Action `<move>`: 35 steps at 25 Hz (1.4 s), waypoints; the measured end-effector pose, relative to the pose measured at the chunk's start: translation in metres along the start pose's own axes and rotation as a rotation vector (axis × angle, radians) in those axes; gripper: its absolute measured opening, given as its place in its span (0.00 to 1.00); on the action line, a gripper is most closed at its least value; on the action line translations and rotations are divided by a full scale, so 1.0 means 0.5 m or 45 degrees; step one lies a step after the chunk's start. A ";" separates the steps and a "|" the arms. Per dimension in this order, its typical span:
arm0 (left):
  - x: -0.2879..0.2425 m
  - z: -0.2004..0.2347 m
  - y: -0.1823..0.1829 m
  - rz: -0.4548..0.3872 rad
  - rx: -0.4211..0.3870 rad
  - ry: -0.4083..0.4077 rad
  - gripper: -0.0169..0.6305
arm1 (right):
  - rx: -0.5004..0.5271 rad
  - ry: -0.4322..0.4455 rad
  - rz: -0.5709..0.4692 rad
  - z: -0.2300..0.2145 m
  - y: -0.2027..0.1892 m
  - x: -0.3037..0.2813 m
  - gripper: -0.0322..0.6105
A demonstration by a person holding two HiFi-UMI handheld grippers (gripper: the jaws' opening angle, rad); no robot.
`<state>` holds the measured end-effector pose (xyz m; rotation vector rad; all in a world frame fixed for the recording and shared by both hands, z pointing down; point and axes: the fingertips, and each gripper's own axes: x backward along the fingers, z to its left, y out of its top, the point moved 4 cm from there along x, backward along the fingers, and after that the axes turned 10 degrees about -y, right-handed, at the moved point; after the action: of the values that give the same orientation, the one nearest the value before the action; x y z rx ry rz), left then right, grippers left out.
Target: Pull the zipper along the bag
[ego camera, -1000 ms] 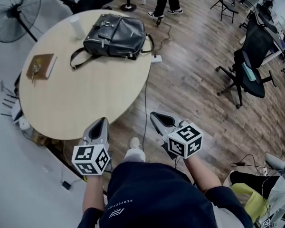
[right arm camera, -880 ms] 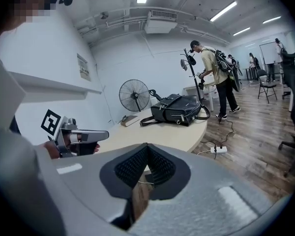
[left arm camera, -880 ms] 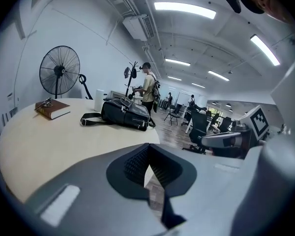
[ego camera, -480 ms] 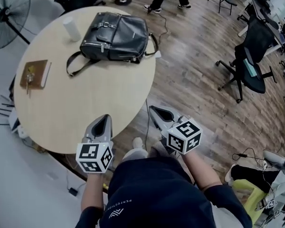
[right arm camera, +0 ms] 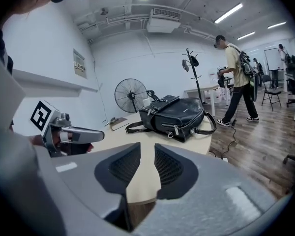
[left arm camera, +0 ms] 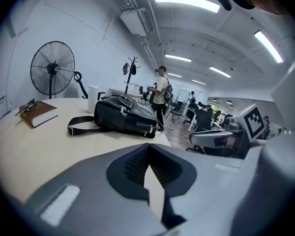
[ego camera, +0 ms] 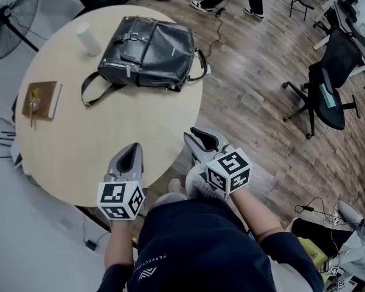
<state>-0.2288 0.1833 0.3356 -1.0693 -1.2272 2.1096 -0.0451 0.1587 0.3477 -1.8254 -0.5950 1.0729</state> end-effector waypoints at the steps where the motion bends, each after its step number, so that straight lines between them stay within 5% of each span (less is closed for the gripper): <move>1: -0.010 0.003 0.005 -0.008 0.010 0.016 0.05 | 0.007 0.007 0.004 -0.011 0.002 -0.011 0.20; 21: -0.179 0.025 0.074 -0.002 0.091 0.333 0.05 | 0.060 0.231 0.089 -0.132 0.037 -0.214 0.23; 35: -0.221 0.111 0.071 0.074 0.109 0.109 0.05 | -0.136 0.001 0.149 -0.121 0.021 -0.315 0.26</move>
<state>-0.2098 0.0593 0.3642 -1.1576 -1.0680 2.1159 -0.0729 0.0074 0.4178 -1.9742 -0.5596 1.1364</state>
